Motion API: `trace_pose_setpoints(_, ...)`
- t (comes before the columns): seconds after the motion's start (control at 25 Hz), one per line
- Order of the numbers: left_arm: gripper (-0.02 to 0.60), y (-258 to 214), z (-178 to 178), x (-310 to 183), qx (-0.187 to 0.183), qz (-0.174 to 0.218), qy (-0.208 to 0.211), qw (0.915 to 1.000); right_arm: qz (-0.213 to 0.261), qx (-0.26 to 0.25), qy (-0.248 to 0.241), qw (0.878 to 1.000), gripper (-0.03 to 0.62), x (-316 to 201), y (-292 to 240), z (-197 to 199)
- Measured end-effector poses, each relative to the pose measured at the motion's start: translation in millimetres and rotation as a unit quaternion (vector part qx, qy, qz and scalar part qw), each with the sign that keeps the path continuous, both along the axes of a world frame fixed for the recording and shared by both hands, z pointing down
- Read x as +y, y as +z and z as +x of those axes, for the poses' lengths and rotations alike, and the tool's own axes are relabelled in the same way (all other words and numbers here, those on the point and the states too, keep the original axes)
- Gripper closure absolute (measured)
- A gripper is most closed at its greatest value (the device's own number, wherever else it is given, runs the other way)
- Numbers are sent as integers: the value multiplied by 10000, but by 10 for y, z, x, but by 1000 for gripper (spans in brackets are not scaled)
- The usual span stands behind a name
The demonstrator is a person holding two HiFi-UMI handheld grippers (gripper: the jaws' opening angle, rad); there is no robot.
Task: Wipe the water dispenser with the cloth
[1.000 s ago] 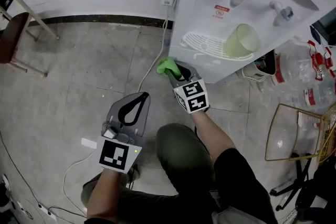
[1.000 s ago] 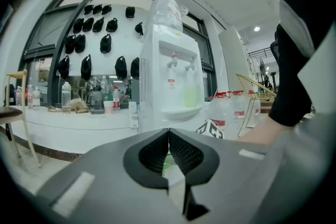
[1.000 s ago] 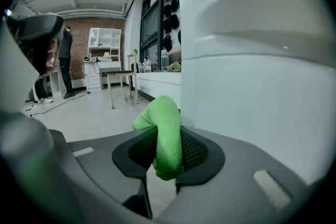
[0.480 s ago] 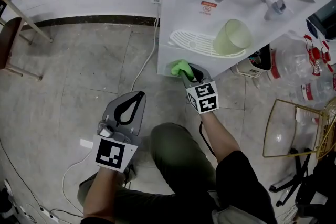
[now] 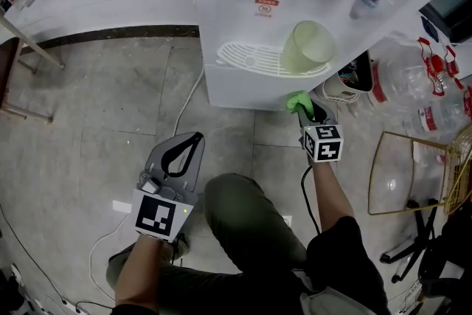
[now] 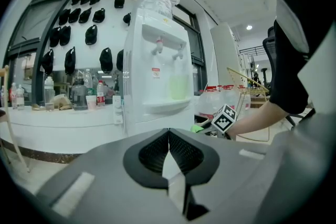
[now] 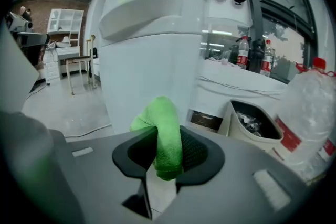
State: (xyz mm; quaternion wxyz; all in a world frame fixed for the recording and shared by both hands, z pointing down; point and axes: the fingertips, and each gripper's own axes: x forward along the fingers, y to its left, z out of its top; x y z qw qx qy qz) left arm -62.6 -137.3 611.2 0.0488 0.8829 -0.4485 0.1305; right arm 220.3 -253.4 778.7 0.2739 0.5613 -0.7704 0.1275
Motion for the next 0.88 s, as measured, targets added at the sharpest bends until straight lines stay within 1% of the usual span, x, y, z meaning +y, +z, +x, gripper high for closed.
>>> trace_pose_setpoints(0.08, 578, -16, 7, 1, 18, 33, 12, 10000, 13, -68, 373, 9993, 484, 2, 4, 215)
trace_pose_setpoints(0.16, 578, -15, -7, 18, 37, 29, 2, 10000, 11, -142, 626, 9979, 485, 36, 14, 341)
trace_pose_setpoints(0.24, 578, 6, -45, 36, 26, -2, -30, 10000, -24, -169, 680, 9975, 485, 108, 51, 319)
trace_pose_setpoints(0.32, 578, 16, -94, 47, 6, -13, -74, 10000, -92, -242, 512, 9984, 485, 214, 118, 136)
trace_pose_setpoints(0.36, 578, 12, -121, 50, 7, -5, -99, 10000, -144, -288, 271, 9991, 485, 273, 163, -38)
trace_pose_setpoints(0.44, 578, -5, -176, 53, 33, 16, -171, 9998, -265, -345, -441, 9981, 485, 363, 277, -526)
trace_pose_setpoints(0.52, 578, -22, -231, 53, 33, 37, -249, 9997, -358, -369, -1102, 9926, 485, 379, 401, -1083)
trace_pose_setpoints(0.6, 578, -50, -268, 53, 40, 70, -321, 9995, -381, -352, -1552, 9865, 485, 334, 493, -1599)
trace_pose_setpoints(0.72, 578, -120, -316, 69, 137, 113, -441, 9989, -311, -271, -1946, 9800, 485, 200, 556, -2239)
trace_pose_setpoints(0.8, 578, -146, -350, 104, 156, 122, -490, 9986, -302, -353, -2006, 9786, 485, 91, 579, -2563)
trace_pose_setpoints(0.88, 578, -123, -363, 149, 96, 92, -500, 9987, -351, -402, -1923, 9799, 485, -19, 619, -2738)
